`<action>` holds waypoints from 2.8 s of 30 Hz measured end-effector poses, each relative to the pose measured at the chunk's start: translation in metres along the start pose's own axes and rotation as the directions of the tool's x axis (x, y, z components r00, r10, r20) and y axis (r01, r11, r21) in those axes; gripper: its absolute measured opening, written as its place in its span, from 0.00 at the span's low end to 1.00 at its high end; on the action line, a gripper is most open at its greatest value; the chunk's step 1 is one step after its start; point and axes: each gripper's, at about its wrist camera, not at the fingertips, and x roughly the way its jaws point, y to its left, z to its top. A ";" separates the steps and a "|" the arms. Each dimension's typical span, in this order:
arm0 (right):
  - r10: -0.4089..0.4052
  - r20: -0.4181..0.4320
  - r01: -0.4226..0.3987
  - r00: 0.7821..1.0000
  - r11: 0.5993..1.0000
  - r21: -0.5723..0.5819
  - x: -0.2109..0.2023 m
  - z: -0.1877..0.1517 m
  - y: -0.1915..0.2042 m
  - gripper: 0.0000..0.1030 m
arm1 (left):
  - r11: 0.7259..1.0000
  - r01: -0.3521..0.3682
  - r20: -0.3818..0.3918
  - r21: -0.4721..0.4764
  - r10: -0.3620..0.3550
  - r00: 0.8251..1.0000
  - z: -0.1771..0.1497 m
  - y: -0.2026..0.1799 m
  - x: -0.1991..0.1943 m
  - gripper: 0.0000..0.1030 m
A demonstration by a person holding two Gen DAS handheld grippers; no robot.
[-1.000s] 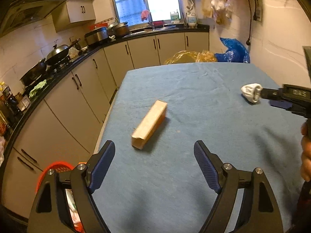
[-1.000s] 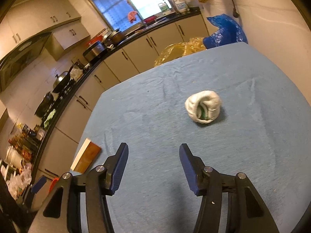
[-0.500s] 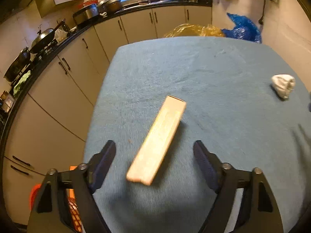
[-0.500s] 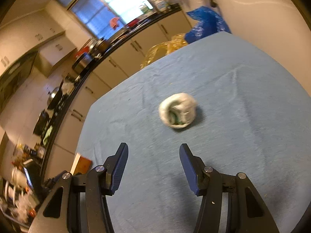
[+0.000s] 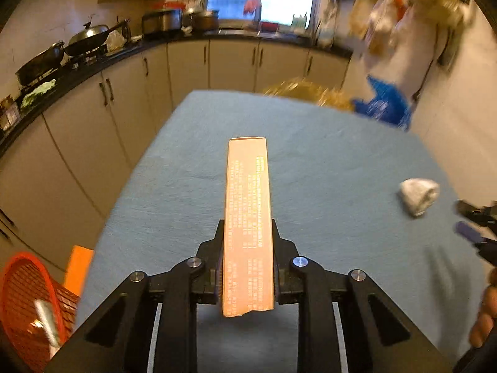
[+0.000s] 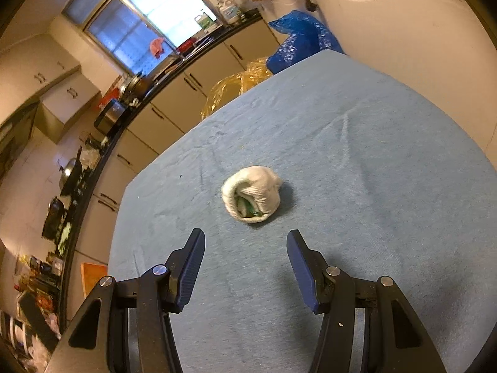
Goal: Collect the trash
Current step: 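Grasp the tan cardboard box with the left gripper while the right grasps the white cloth bundle, then lift the tan box with the left gripper while the right lifts the cloth bundle, then carry the tan box and cloth bundle over the orange wastebasket with both grippers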
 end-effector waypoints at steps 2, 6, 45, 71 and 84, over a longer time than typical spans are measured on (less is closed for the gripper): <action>-0.020 -0.016 0.019 1.000 0.999 -0.050 0.005 0.008 0.011 0.61 | 1.000 0.029 0.031 -0.012 -0.029 0.999 -0.006 -0.006 -0.007 0.21; -0.097 0.035 0.101 0.995 0.988 -0.121 0.022 0.026 0.023 0.72 | 0.999 0.048 0.045 -0.003 -0.048 0.998 -0.014 -0.010 -0.001 0.21; 0.049 0.100 0.017 0.994 0.815 -0.579 0.033 -0.077 0.117 0.38 | 0.996 -0.083 0.109 0.031 0.079 0.991 -0.023 -0.011 0.007 0.21; 0.036 0.138 0.054 0.990 0.801 -0.596 0.018 -0.083 0.130 0.38 | 0.992 -0.119 0.150 0.030 0.113 0.982 -0.023 -0.007 -0.025 0.21; 0.142 0.034 -0.085 0.989 0.747 -0.659 -0.010 -0.148 0.198 0.39 | 0.981 -0.178 0.205 -0.076 0.190 0.960 -0.058 0.070 -0.114 0.21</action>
